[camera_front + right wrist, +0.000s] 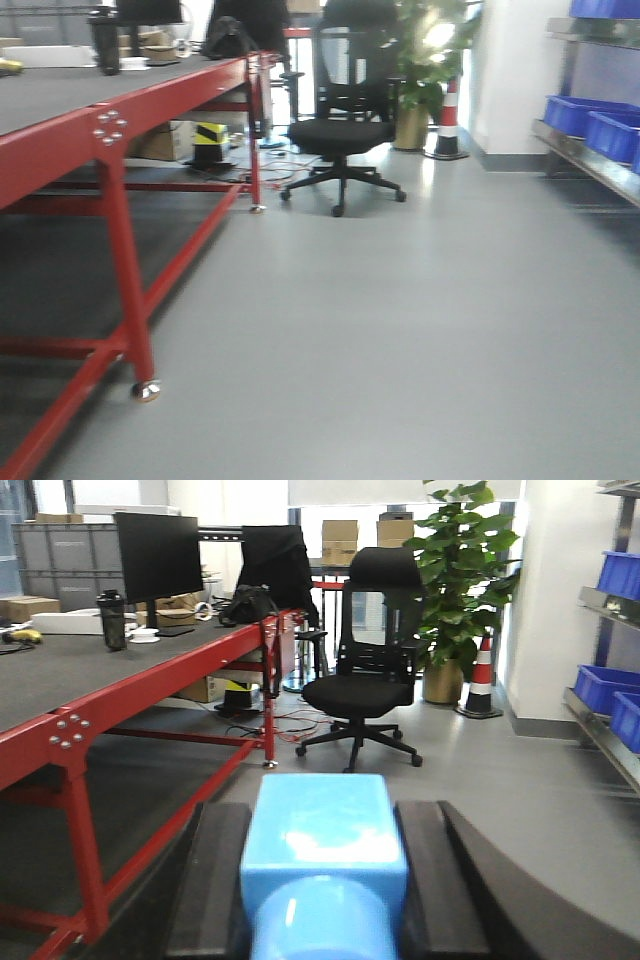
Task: Grab block from conveyor and place in blue bin
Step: 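Drive the base away from the conveyor toward the bin shelves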
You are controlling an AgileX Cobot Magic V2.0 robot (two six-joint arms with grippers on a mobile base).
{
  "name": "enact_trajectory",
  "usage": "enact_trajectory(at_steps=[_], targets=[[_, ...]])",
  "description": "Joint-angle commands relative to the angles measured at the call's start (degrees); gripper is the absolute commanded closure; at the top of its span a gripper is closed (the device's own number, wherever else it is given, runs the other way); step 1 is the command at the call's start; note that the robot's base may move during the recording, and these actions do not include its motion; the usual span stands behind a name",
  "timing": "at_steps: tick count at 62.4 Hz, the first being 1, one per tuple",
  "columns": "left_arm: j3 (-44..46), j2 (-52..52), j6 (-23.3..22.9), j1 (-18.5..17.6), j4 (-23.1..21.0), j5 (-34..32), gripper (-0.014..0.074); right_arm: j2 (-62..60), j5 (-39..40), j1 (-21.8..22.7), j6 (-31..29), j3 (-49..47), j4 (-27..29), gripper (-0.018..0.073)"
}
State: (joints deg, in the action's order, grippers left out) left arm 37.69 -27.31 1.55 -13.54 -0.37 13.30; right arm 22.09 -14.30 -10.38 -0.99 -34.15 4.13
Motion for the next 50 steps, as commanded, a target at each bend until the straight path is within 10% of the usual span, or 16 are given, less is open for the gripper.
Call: enact_trajectory(at_steps=[1, 50], targets=[[0.0, 0.2, -0.1, -0.3, 0.1, -1.1, 0.0707, -0.1, 1.1, -0.1, -0.3, 0.1, -0.4, 0.0721], [0.0, 0.2, -0.1, -0.3, 0.1, -1.1, 0.0707, -0.1, 1.1, -0.1, -0.3, 0.1, -0.4, 0.0721]])
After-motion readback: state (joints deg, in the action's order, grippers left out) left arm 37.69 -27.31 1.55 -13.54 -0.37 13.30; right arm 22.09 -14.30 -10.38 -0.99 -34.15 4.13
